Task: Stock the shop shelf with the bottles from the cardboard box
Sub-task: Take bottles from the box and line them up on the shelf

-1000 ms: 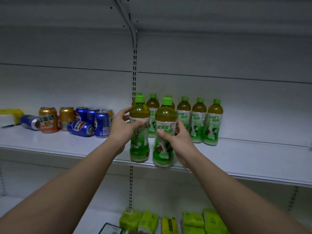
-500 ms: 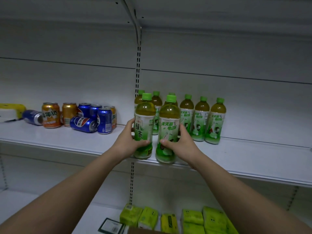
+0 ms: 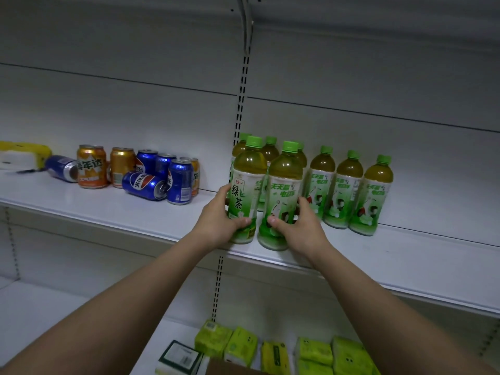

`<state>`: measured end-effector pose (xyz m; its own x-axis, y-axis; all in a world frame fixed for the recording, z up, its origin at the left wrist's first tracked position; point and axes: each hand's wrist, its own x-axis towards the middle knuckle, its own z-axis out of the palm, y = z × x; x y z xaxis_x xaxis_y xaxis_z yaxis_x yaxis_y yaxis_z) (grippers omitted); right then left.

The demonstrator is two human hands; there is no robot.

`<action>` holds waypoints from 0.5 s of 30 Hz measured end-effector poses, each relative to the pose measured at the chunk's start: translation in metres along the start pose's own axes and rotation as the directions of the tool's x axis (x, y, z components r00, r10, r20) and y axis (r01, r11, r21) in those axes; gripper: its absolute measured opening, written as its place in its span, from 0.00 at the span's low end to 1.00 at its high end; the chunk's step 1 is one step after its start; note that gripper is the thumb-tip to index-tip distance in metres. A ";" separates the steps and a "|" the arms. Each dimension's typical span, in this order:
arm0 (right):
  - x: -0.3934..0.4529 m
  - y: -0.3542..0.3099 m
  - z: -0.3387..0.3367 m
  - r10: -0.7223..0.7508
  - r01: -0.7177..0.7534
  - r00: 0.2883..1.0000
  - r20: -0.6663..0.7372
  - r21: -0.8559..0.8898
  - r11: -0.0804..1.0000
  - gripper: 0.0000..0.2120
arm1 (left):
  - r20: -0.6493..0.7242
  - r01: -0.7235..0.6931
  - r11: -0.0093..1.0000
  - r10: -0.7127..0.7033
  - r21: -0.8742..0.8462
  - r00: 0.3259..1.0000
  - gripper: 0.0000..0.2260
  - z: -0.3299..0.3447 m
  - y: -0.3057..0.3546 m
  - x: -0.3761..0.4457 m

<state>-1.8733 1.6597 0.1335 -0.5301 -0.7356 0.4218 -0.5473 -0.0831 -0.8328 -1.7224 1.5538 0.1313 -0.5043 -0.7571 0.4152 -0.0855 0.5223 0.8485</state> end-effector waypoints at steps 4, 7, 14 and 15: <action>0.019 0.003 0.011 0.007 -0.007 1.000 -0.001 -0.036 0.999 0.28 | -0.020 0.003 1.000 -0.003 0.012 1.000 0.35 -0.002 -0.012 0.019; 0.033 0.007 0.022 -0.001 0.000 1.000 -0.011 -0.042 0.999 0.25 | -0.025 0.011 1.000 -0.011 -0.003 1.000 0.34 -0.002 -0.021 0.036; 0.064 0.018 0.044 0.001 -0.002 1.000 -0.020 -0.014 1.000 0.25 | -0.108 0.023 0.998 -0.016 0.064 0.994 0.33 0.005 -0.039 0.074; 0.068 0.020 0.046 -0.003 0.002 1.000 -0.025 -0.021 1.000 0.25 | -0.112 0.030 0.997 -0.021 0.076 0.993 0.33 0.006 -0.041 0.078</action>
<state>-1.8903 1.5770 0.1293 -0.5446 -0.7184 0.4329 -0.5619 -0.0707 -0.8242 -1.7635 1.4757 0.1271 -0.4031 -0.8072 0.4312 -0.1660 0.5278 0.8330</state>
